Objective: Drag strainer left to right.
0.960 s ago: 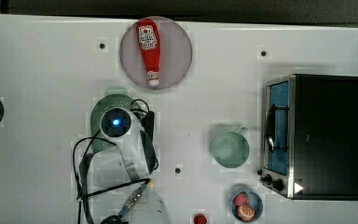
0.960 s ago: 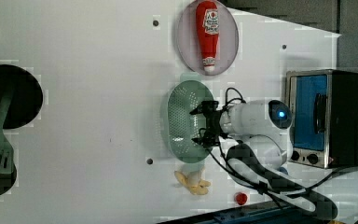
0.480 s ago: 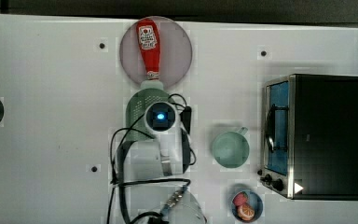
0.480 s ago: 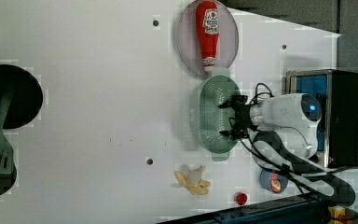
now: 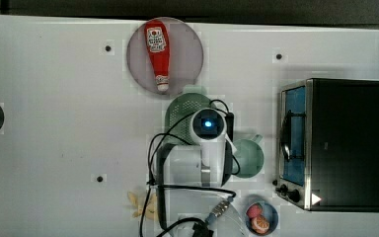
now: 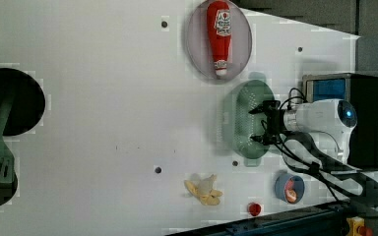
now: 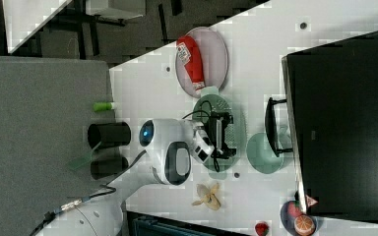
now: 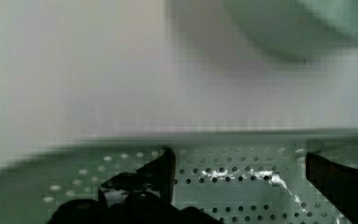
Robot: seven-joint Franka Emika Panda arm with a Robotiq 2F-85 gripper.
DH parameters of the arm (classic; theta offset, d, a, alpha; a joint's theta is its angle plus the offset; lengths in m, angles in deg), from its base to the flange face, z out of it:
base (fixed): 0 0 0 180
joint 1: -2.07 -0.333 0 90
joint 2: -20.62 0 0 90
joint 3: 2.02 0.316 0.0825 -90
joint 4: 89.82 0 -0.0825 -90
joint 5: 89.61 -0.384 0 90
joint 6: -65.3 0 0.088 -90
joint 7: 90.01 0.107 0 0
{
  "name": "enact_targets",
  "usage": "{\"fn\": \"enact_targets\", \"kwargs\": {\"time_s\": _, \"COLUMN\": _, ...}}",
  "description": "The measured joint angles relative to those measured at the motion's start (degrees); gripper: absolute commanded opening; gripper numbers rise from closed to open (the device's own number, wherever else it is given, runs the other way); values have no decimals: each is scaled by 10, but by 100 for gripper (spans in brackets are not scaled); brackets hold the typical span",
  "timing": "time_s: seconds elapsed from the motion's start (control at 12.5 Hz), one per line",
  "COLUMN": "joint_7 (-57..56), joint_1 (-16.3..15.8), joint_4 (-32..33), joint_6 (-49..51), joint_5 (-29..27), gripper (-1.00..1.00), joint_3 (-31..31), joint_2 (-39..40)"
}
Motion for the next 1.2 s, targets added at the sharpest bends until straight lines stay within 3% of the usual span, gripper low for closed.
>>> {"fn": "enact_targets", "kwargs": {"time_s": 0.4, "joint_7": -67, "joint_1": 8, "joint_4": 1, "joint_6": -1, "joint_5": -9, "gripper": 100, "joint_3": -52, "joint_2": 0}}
{"fn": "enact_targets", "kwargs": {"time_s": 0.72, "joint_7": -99, "joint_1": 8, "joint_4": 10, "joint_6": 7, "joint_5": -6, "gripper": 100, "joint_3": -43, "joint_2": -13}}
{"fn": "enact_targets", "kwargs": {"time_s": 1.04, "joint_7": -181, "joint_1": 7, "joint_4": 2, "joint_6": 157, "joint_5": -12, "gripper": 100, "joint_3": -6, "joint_2": -136}}
{"fn": "enact_targets", "kwargs": {"time_s": 1.2, "joint_7": -270, "joint_1": -1, "joint_4": -45, "joint_6": 250, "joint_5": -9, "gripper": 100, "joint_3": 7, "joint_2": -204}}
